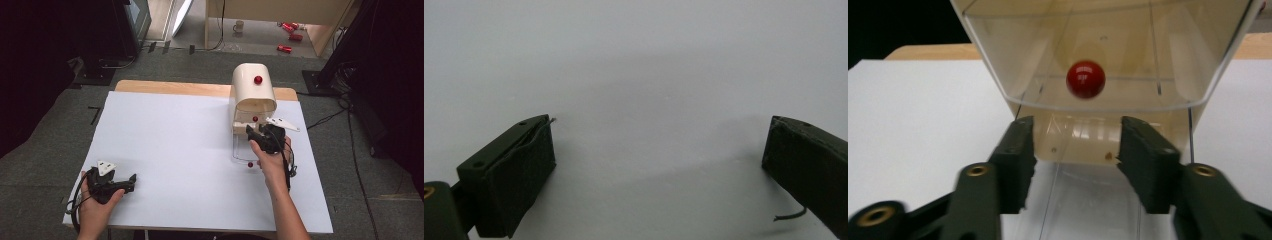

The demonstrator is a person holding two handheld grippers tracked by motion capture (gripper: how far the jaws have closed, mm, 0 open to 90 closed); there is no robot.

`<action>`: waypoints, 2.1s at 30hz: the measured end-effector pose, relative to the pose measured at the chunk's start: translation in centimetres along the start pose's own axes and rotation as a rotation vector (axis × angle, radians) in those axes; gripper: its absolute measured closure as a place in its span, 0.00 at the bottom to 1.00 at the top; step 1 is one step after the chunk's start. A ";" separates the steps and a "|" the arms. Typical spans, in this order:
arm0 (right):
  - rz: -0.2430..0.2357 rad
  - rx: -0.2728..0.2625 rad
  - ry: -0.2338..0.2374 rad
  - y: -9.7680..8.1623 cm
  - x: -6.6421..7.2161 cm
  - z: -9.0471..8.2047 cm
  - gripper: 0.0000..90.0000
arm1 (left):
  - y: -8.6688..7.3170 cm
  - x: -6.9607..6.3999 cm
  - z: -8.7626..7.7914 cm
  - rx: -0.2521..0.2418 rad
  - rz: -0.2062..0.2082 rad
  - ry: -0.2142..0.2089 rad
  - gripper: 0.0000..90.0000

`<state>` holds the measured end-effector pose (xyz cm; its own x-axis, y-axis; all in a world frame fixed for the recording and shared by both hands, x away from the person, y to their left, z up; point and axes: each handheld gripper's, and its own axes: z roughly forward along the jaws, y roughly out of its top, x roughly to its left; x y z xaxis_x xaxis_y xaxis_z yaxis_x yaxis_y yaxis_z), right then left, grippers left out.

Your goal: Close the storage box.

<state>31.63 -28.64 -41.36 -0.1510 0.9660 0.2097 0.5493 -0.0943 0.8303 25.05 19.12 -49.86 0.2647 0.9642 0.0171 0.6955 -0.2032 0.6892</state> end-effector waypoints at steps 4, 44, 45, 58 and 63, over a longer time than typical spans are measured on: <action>-0.012 0.011 -0.019 -0.9 0.0 -1.1 0.30 | 0.0 0.0 0.0 0.001 0.000 0.000 0.00; -0.020 0.106 -0.028 -11.5 0.2 -4.5 0.49 | 0.0 0.0 0.0 0.001 0.001 0.001 0.00; -0.020 0.106 -0.028 -11.5 0.2 -4.5 0.49 | 0.0 0.0 0.0 0.001 0.001 0.000 0.00; -0.016 0.098 -0.032 -11.4 0.6 -3.4 0.81 | 0.0 0.0 0.0 0.001 0.001 0.000 0.00; -0.019 0.098 -0.027 -11.3 0.8 -3.2 0.83 | 0.0 0.0 0.0 0.001 0.001 0.000 0.00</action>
<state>22.72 -27.59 -48.91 -0.1407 0.9737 0.1792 0.6246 -0.0531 0.7791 25.06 19.11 -49.86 0.2650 0.9641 0.0181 0.6959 -0.2041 0.6885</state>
